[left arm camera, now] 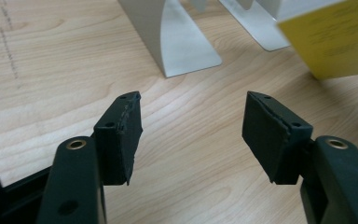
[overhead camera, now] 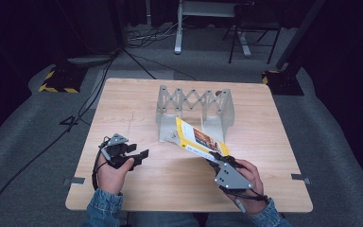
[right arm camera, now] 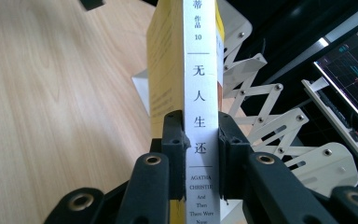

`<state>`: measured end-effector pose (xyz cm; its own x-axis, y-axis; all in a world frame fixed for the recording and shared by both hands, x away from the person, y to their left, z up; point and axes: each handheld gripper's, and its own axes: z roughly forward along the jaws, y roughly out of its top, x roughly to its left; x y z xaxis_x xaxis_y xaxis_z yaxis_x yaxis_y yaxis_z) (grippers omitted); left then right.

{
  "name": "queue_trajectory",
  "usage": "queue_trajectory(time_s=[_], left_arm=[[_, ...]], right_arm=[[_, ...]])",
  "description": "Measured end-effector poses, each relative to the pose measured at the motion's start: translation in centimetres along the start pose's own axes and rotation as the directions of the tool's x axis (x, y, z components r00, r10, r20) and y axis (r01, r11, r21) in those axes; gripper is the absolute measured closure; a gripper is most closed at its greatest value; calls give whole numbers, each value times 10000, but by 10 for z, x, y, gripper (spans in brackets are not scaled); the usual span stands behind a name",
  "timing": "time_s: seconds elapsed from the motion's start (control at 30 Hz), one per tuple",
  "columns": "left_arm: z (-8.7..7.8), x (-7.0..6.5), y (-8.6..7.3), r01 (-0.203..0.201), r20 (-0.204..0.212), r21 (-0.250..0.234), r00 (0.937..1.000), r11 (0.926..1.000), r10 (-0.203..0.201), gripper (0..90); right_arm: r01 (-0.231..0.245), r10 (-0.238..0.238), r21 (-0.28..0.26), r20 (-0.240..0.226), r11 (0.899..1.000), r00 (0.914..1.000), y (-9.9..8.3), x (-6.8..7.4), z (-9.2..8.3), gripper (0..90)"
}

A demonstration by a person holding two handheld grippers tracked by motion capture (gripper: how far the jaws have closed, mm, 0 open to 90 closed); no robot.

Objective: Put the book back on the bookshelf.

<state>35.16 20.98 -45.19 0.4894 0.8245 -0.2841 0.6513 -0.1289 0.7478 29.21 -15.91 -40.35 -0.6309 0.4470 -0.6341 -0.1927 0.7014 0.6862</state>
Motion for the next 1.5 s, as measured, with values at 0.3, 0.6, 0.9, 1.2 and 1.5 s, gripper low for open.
queue_trajectory(time_s=[0.3,0.6,0.9,1.2,1.5], left_arm=[[-7,16,-16,-19,-954,248,9954,9997,43,342],[-7,31,-30,-21,-1548,637,9879,9980,119,328],[-4,39,-36,-880,-1880,897,9767,9921,1036,325],[-1,46,-38,-1002,-2014,906,9725,9908,1167,304],[5,48,-38,-1228,-2145,1261,9655,9844,1479,296]], right_arm=[[-824,835,-508,188,9953,9963,5,-21,-2,764],[-1529,1582,-888,558,9843,9858,9,-42,-6,764],[-1825,1913,-1019,836,9779,9780,10,-55,-5,764],[-2138,2262,-1070,1209,9710,9666,10,-66,-6,764],[-2847,2966,-923,1639,9542,9408,9,-79,-2,764]])
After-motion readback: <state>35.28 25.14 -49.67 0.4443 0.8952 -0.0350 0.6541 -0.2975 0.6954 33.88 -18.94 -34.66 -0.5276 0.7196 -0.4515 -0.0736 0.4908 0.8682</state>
